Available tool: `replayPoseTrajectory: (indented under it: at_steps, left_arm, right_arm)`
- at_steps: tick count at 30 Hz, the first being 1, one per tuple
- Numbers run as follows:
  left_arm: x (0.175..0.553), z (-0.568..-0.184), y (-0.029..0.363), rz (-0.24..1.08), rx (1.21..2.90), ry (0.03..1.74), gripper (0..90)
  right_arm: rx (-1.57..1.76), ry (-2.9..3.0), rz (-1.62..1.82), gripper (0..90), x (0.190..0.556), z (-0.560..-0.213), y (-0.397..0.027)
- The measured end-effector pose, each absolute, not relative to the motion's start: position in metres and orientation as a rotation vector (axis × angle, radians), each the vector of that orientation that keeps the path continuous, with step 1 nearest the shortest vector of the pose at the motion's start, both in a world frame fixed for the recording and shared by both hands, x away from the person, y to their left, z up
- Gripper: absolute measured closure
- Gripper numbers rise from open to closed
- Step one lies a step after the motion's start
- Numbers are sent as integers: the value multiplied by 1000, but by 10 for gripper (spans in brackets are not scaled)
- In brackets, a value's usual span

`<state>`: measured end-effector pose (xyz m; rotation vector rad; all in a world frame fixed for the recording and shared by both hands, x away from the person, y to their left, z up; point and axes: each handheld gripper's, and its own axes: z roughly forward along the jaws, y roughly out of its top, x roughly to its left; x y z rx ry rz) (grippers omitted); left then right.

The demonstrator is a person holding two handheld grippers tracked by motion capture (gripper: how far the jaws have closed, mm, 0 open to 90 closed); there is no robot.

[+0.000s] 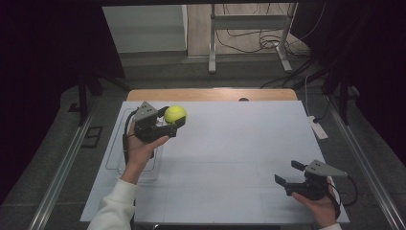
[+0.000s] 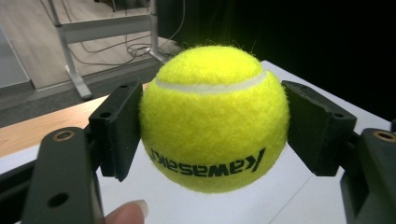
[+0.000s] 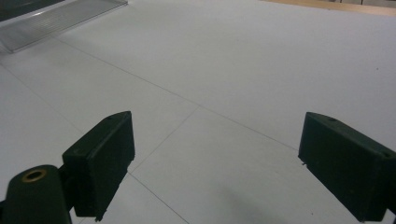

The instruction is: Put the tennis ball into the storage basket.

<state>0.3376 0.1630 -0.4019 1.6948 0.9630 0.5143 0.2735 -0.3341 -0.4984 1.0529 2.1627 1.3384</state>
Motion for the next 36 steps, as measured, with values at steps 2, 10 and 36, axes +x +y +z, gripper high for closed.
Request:
replayPoseTrajectory:
  at_steps: [2, 10, 36]
  left_arm:
    - [340, -404, 167, 521, 1695, 982, 267]
    - [347, -406, 176, 536, 1691, 1024, 267]
    - [361, -408, 194, 590, 1690, 1115, 267]
  right_arm:
    - [1056, 2165, 1338, 110, 274, -499, -334]
    - [1052, 2167, 1339, 110, 274, -499, -334]
    - [1051, 2168, 1341, 110, 274, -499, -333]
